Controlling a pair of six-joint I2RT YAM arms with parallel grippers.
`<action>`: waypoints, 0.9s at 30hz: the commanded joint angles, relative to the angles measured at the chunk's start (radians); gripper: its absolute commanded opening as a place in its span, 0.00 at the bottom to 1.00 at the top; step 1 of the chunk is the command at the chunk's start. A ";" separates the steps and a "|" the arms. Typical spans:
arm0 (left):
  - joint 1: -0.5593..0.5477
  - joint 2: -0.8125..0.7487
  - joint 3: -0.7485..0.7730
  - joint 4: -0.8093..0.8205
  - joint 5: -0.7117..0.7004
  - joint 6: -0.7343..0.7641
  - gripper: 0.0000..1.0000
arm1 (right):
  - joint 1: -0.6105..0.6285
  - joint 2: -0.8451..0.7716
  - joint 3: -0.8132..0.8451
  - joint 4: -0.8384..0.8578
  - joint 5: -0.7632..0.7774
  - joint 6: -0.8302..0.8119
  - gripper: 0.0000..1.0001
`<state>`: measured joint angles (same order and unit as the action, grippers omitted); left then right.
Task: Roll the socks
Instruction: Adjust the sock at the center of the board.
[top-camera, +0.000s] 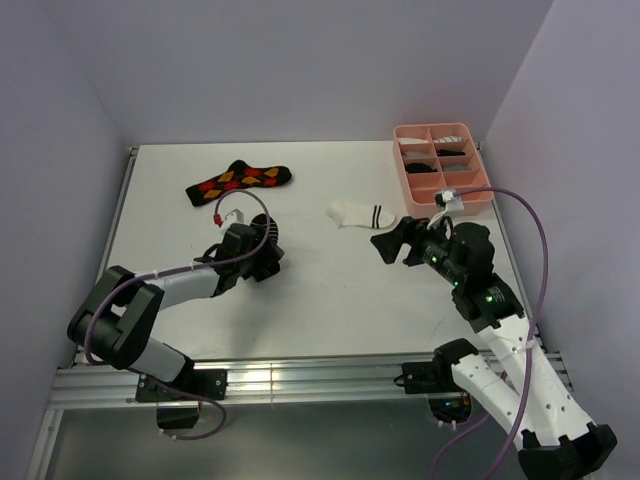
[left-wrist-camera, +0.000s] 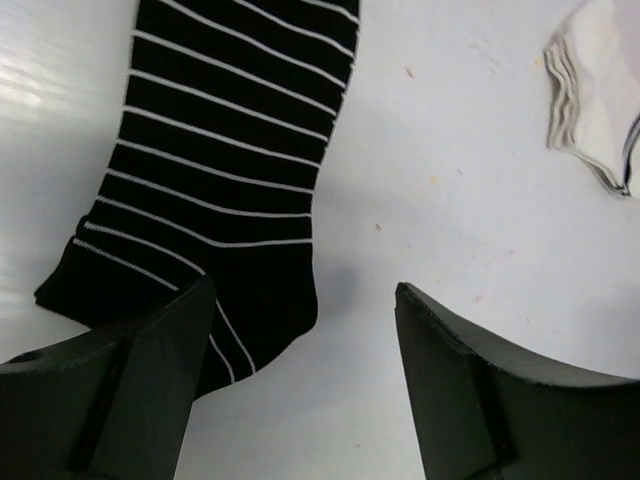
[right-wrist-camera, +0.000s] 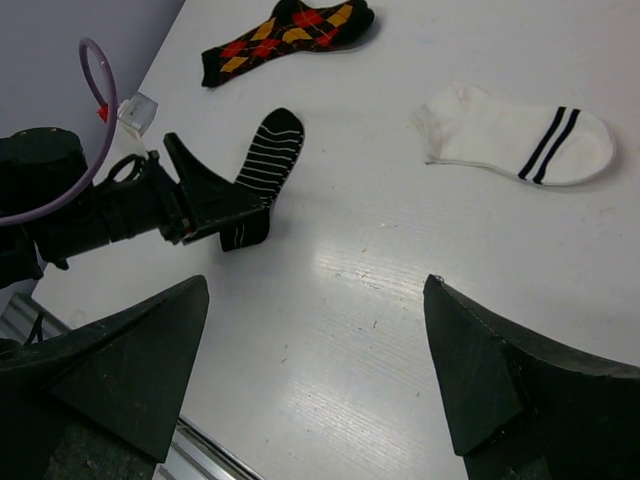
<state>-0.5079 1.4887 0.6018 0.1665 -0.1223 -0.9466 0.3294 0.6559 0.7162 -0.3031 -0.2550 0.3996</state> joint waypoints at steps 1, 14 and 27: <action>-0.055 0.024 0.004 0.010 0.013 -0.098 0.79 | 0.007 0.027 -0.003 0.048 -0.001 -0.013 0.95; -0.136 -0.237 0.203 -0.280 -0.220 0.080 0.84 | 0.103 0.232 0.072 0.156 0.017 -0.058 0.96; -0.093 0.111 0.357 -0.191 -0.103 0.339 0.83 | 0.177 0.245 0.069 0.147 0.091 -0.054 0.95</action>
<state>-0.6136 1.5299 0.9112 -0.0471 -0.2619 -0.6693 0.4896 0.9363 0.7536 -0.1806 -0.2031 0.3607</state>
